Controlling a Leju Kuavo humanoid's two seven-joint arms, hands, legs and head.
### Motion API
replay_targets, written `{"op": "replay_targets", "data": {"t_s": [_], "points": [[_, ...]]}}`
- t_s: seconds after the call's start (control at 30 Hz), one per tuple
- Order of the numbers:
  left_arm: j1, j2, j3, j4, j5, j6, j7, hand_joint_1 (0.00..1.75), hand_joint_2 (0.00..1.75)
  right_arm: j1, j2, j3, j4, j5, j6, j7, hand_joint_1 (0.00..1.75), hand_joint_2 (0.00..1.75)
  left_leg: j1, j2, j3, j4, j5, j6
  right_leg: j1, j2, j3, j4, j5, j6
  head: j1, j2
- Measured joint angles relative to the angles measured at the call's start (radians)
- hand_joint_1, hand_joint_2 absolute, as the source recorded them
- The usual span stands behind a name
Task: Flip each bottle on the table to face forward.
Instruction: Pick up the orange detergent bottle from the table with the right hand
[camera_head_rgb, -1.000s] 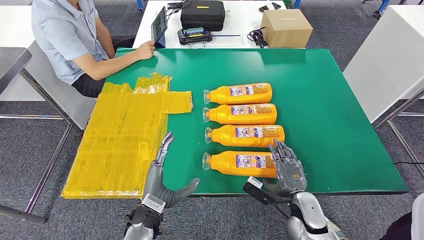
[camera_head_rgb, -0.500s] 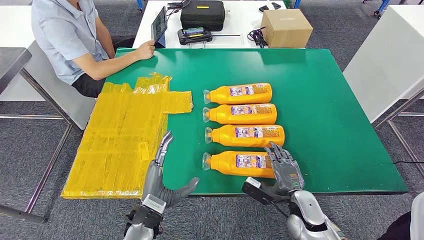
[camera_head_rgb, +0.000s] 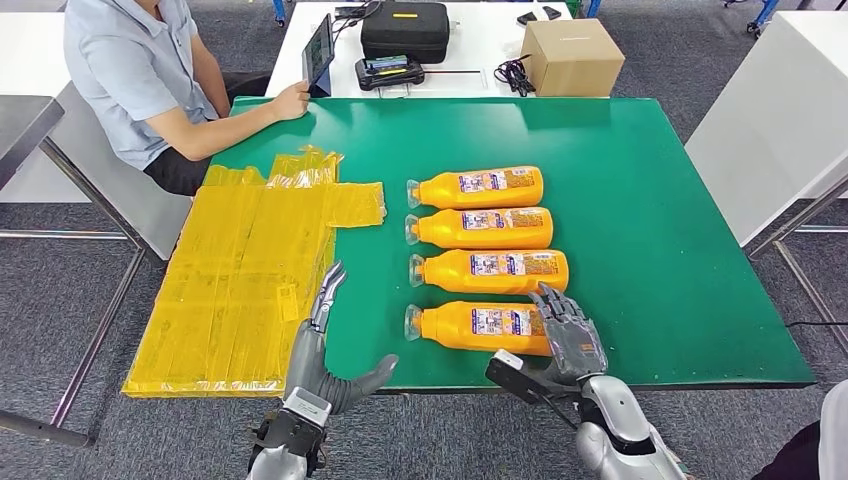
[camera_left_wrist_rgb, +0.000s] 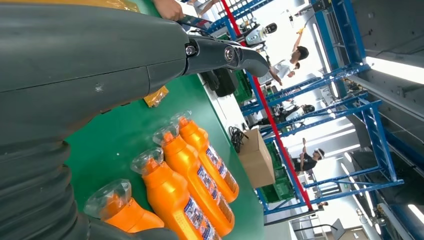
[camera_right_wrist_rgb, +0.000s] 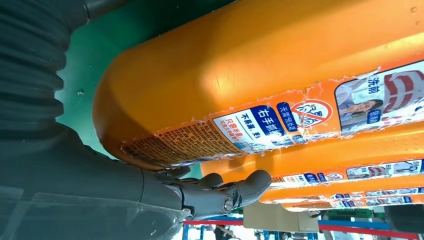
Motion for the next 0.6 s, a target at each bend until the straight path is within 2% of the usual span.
{"op": "replay_targets", "data": {"t_s": [0.03, 0.07, 0.1, 0.6], "points": [[-0.001, 0.000, 0.000, 0.000, 0.000, 0.000, 0.000, 0.00, 1.75, -0.002, -0.001, 0.001, 0.004, -0.002, 0.003, 0.000, 1.52, 1.75, 0.000, 0.000, 0.000, 0.000, 0.000, 0.000, 0.000, 0.000, 0.000, 0.000, 0.000, 0.000, 0.000, 0.000], [-0.001, 0.000, 0.000, 0.000, 0.000, 0.000, 0.000, 0.00, 1.75, -0.005, -0.003, 0.002, 0.007, -0.006, 0.009, 0.000, 1.68, 1.75, 0.000, 0.000, 0.000, 0.000, 0.000, 0.000, 0.000, 0.000, 0.000, 0.000, 0.000, 0.000, 0.000, 0.000], [-0.001, 0.000, 0.000, 0.000, 0.001, 0.000, 0.000, 0.00, 1.75, -0.008, -0.006, 0.004, 0.011, -0.012, 0.016, -0.001, 1.74, 1.75, 0.000, 0.000, 0.000, 0.000, 0.000, 0.000, 0.000, 0.000, 0.000, 0.000, 0.000, 0.000, 0.000, 0.000], [-0.014, -0.006, -0.001, 0.012, 0.020, -0.013, -0.007, 0.00, 1.75, -0.042, -0.036, 0.004, 0.054, -0.091, 0.064, -0.032, 1.75, 1.75, 0.000, 0.000, 0.005, 0.000, 0.000, 0.000, 0.000, 0.000, 0.004, 0.000, 0.000, 0.000, 0.000, 0.000]]}}
